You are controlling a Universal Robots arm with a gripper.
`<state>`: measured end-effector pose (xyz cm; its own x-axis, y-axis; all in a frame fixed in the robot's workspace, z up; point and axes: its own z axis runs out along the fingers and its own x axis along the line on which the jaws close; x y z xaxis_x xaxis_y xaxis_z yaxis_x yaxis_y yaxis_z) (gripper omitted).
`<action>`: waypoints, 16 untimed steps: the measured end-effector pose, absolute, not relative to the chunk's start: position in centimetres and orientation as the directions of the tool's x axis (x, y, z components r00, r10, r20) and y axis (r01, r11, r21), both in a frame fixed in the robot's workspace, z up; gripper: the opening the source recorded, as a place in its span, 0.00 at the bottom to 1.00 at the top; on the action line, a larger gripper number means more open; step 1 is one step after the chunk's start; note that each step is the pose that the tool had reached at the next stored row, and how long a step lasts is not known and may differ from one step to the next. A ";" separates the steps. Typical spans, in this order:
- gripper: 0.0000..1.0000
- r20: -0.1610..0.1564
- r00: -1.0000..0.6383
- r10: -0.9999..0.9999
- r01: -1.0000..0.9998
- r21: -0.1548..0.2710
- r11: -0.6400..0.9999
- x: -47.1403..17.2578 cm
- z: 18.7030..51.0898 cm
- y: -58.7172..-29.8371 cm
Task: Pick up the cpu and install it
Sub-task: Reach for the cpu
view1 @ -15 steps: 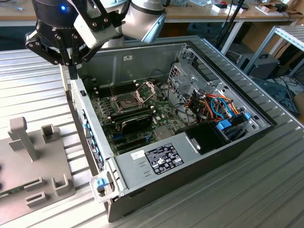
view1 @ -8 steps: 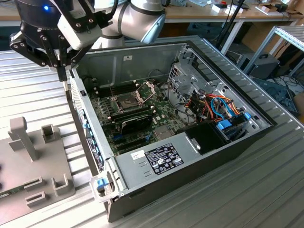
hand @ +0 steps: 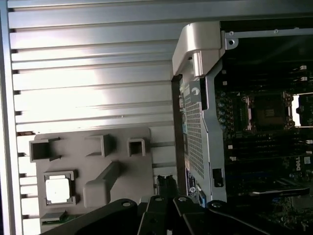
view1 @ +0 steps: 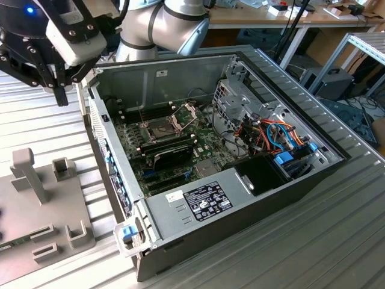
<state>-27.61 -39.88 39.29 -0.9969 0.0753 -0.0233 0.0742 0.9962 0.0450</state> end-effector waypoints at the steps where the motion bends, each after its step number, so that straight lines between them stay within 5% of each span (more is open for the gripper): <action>1: 0.11 -0.023 -0.997 0.075 0.074 0.045 0.996 -27.9 39.3 -39.9; 16: 0.11 -0.023 -0.997 0.075 0.074 0.045 0.996 -31.7 39.2 -39.9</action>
